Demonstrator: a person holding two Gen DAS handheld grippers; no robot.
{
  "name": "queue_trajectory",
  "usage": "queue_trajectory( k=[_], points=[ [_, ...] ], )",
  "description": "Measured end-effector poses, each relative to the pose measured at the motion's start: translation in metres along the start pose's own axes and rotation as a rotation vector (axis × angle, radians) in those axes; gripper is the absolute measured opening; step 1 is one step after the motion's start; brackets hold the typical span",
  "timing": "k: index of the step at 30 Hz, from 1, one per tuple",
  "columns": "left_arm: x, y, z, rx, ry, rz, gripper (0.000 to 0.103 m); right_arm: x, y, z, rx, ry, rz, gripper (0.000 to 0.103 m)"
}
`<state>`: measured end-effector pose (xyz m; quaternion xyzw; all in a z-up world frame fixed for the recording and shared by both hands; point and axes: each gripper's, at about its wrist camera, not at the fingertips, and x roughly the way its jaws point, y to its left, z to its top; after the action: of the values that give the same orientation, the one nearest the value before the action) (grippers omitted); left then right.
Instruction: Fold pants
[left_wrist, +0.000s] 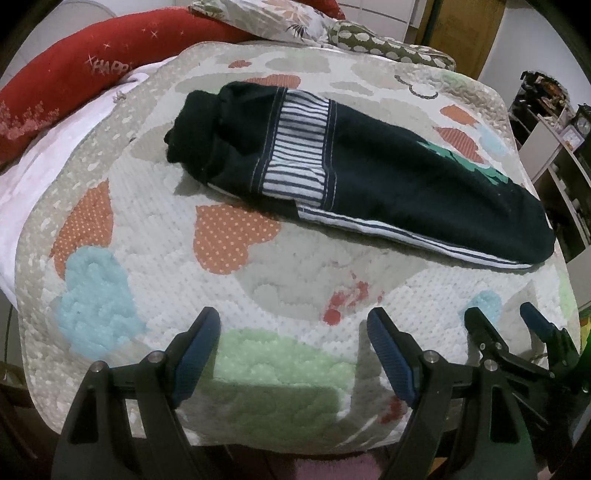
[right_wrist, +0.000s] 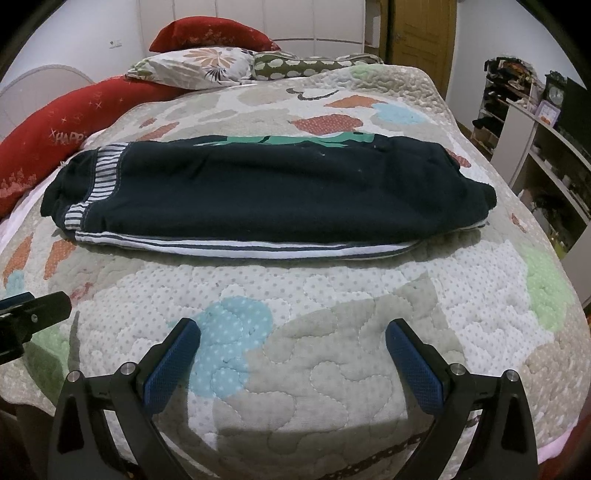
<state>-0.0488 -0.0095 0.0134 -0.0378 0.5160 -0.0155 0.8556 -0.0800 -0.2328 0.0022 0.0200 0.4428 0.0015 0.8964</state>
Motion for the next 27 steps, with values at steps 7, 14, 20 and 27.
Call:
queue_trajectory(
  k=[7,14,20,27],
  points=[
    [0.0047,0.0,-0.0013,0.002,0.014,0.002,0.081,0.0001,0.0022,-0.0009,-0.009,-0.009,-0.01,0.103],
    [0.0064,-0.0005,-0.0013,0.004,0.022,0.001,0.084,0.0001,0.0027,-0.0017,-0.012,-0.017,-0.014,0.103],
    [0.0089,-0.0012,-0.0012,0.006,0.03,0.0,0.087,0.0001,0.0027,-0.0023,-0.015,-0.018,-0.015,0.103],
    [0.0098,-0.0009,-0.0006,0.007,0.033,-0.001,0.088,-0.0005,0.0038,-0.0019,-0.016,-0.023,-0.019,0.103]
  ],
)
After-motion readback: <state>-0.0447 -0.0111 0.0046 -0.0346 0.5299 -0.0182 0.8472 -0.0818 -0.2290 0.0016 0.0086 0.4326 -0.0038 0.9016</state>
